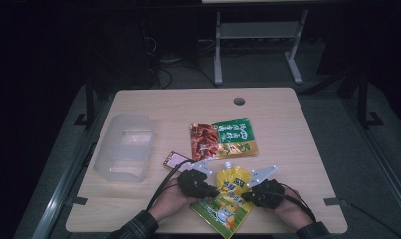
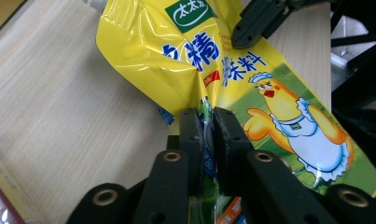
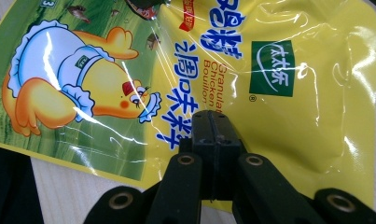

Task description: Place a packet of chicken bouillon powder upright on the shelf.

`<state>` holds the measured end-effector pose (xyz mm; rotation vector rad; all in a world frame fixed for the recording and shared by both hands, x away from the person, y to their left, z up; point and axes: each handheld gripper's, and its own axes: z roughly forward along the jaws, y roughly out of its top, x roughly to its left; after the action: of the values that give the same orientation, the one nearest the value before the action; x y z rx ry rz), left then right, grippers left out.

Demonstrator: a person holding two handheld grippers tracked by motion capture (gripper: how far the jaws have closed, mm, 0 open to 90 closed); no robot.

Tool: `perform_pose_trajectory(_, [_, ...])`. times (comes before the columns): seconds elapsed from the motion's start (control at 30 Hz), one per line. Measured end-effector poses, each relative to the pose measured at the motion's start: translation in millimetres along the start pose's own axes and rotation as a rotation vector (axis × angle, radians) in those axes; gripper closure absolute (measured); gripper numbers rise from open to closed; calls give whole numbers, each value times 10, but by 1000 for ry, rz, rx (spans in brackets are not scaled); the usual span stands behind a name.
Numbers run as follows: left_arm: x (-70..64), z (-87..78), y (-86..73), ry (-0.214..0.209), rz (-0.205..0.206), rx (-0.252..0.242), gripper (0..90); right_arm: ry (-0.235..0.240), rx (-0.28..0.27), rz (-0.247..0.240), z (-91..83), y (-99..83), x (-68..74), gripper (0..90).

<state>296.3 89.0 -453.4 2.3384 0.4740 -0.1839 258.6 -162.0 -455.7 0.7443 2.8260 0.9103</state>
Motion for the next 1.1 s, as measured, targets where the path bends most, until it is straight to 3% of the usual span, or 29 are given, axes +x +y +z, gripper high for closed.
perform_pose_trajectory(0.1, [-9, -12, -8, 3, 8, -16, 848, 2, 2, -1, 0, 5, -3, 899])
perform_pose_trajectory(0.2, [-36, -43, -6, 21, 21, -33, 853, 7, -4, -4, -29, 16, 2, 838])
perform_pose_trajectory(0.4, [-23, -146, -13, 55, 10, -84, 859, 11, -97, 62, -189, 37, -20, 768])
perform_pose_trajectory(0.63, [19, -449, -10, 107, 26, -183, 860, 7, -171, 104, -307, 20, -73, 595])
perform_pose_trajectory(0.83, [85, -717, -70, 136, 4, -264, 861, -8, -236, 149, -398, 7, -109, 492])
perform_pose_trajectory(0.9, [84, -795, -100, 136, 11, -298, 860, 8, -248, 177, -395, 9, -124, 464])
perform_pose_trajectory(1.1, [26, -906, -144, 134, 42, -340, 860, 78, -339, 185, -370, 138, -191, 438])
